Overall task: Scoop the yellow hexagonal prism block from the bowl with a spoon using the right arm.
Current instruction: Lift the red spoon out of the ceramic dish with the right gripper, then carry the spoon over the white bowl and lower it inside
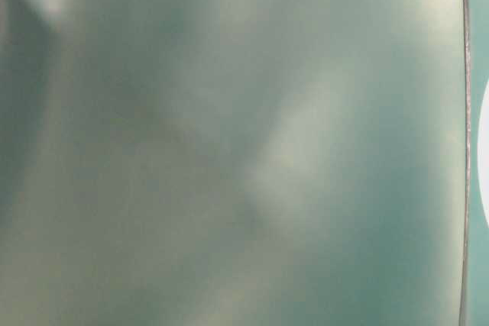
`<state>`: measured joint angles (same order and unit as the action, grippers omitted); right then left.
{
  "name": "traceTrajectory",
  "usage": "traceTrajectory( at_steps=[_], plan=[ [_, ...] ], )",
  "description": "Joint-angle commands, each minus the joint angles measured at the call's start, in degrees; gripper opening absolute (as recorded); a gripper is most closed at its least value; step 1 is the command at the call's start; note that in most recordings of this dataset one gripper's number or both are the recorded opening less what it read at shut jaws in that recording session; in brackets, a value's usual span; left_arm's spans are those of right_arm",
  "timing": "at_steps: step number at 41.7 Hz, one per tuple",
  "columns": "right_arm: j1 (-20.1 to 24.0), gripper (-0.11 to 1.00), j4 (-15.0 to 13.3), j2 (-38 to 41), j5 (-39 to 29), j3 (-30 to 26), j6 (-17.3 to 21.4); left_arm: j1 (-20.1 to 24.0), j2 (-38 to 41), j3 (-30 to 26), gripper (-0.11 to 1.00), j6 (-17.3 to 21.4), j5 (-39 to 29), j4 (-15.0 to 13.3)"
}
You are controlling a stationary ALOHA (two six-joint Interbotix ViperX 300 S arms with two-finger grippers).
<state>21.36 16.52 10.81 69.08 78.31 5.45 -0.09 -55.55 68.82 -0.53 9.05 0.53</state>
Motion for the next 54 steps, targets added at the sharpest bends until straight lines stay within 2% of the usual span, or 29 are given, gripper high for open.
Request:
traceTrajectory(
  at_steps=[1,13,18,23,28,35,42,50,54],
  plan=[
    [0.2,0.4,0.2,-0.5,0.2,-0.3,0.1,0.0,0.5,-0.5,0.01,0.0,0.4,0.2],
    [0.2,0.38,0.2,-0.5,0.6,-0.3,0.1,-0.1,0.5,-0.4,0.01,0.0,0.4,0.2],
    [0.2,0.25,0.2,-0.9,1.5,-0.3,0.0,0.0,0.5,-0.4,0.01,0.0,0.4,0.2],
    [0.2,0.23,0.8,-3.5,0.6,-0.4,0.0,-0.1,0.5,-0.4,0.01,0.0,0.3,0.2],
    [-0.2,0.23,1.7,-9.6,-3.9,-1.0,-0.9,0.0,0.4,-0.5,0.01,0.0,-0.4,0.2],
    [-2.7,0.23,1.8,-21.4,-17.6,-4.1,-4.5,0.0,0.3,-0.6,0.01,0.0,-0.8,0.2],
    [-7.1,0.23,1.8,-32.1,-39.6,-11.0,-10.4,0.0,0.4,-0.6,0.01,0.4,-0.7,0.2],
    [-14.2,0.23,1.6,-36.9,-62.7,-20.4,-13.7,0.0,0.7,-0.5,0.01,0.8,-0.4,0.3],
    [-17.6,0.23,1.4,-36.7,-70.8,-24.2,-13.8,0.0,0.9,-0.5,0.01,0.8,-0.4,0.3]
  ],
)
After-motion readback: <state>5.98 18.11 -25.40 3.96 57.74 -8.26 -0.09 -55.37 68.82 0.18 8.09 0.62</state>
